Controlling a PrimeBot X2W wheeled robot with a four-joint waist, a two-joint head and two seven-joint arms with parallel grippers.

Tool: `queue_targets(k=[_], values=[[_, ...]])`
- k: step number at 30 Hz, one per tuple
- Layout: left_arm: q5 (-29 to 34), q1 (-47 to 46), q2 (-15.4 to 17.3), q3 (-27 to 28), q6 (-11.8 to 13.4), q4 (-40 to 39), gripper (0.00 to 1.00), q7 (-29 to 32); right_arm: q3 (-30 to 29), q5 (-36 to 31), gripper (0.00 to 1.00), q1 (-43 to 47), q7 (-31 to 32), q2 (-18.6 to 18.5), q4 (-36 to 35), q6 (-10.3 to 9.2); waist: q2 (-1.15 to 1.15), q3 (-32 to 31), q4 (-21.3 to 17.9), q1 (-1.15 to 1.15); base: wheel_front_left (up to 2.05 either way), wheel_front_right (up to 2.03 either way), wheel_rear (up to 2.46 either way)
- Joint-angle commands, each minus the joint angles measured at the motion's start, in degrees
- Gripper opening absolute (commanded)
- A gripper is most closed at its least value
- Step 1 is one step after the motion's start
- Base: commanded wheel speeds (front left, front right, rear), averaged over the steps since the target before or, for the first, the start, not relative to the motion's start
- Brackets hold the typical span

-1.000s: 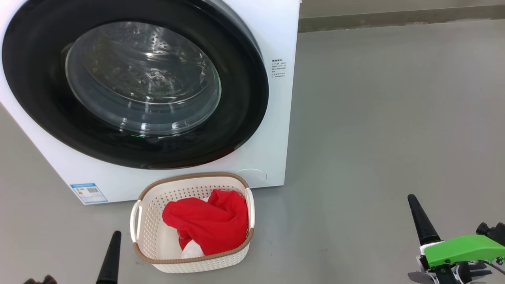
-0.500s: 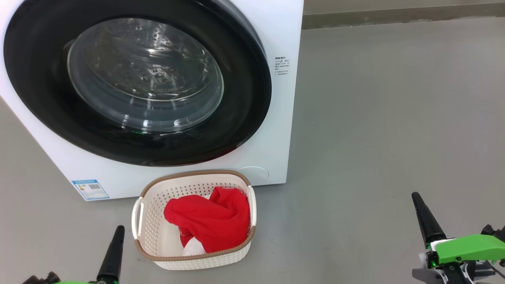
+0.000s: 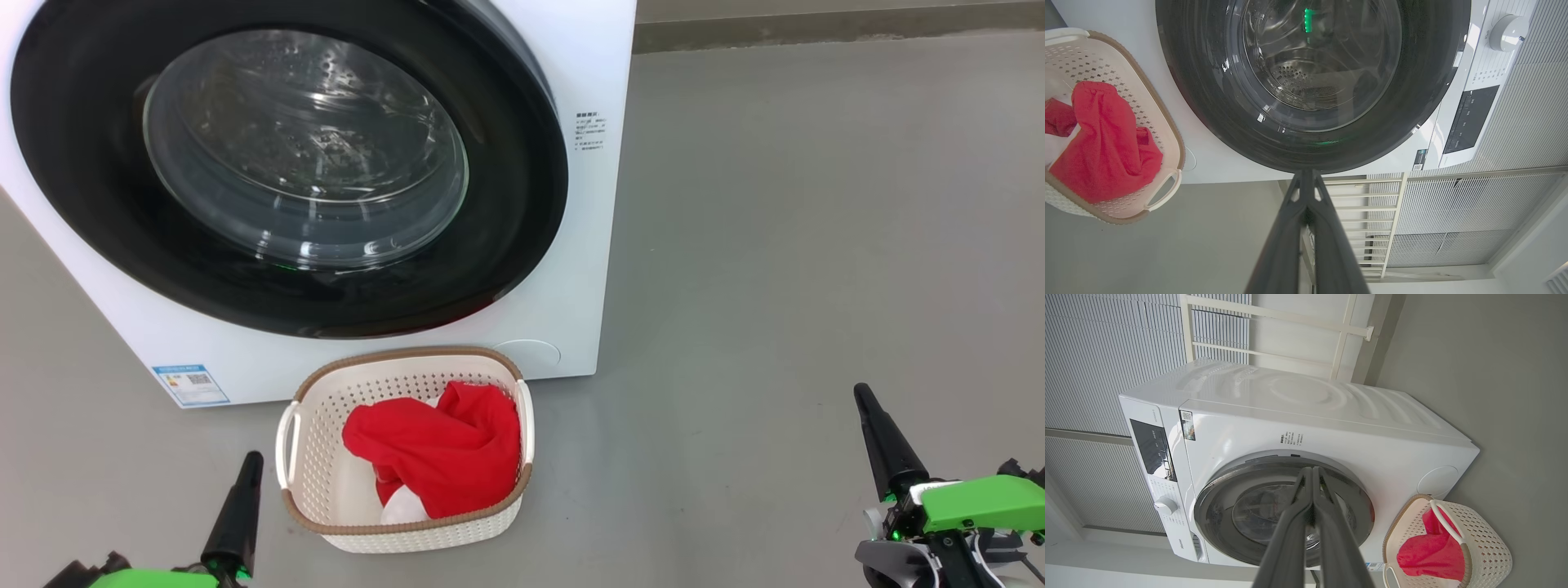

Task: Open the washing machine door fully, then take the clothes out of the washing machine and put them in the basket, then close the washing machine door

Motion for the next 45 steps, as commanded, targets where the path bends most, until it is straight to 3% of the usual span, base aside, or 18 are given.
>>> queue_targets(k=[1,45], values=[[-2.0,-2.8,0.6,1.5,-0.4,-1.1,0.0,0.8,0.6,1.9,0.0,-2.5,0.7,-0.7,-2.0,-0.04,0.0,0.1,0.1,0.0,0.0,0.0,0.0],[-2.7,-2.9,0.6,1.4,-0.4,-1.0,0.0,1.0,0.5,2.6,0.0,-2.5,0.9,-0.7,-2.0,-0.04,0.0,0.1,0.1,0.0,0.0,0.0,0.0]])
